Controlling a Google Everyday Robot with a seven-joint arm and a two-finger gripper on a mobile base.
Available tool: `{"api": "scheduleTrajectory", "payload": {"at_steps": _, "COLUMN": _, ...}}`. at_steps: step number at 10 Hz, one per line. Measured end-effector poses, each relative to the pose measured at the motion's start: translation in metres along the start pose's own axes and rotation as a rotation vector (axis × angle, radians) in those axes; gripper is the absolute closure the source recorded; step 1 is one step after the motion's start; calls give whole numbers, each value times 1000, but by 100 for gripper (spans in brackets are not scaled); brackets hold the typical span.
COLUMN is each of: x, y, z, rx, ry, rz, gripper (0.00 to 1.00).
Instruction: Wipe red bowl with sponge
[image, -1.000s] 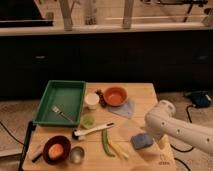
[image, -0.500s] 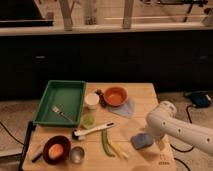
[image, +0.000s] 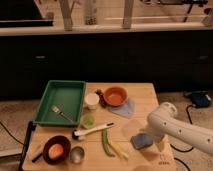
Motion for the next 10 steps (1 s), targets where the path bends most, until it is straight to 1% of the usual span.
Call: {"api": "scheduleTrajectory", "payload": {"at_steps": 10, "x": -9, "y": -8, "z": 11, "rx": 12, "ry": -27, "rz": 18, "gripper": 20}}
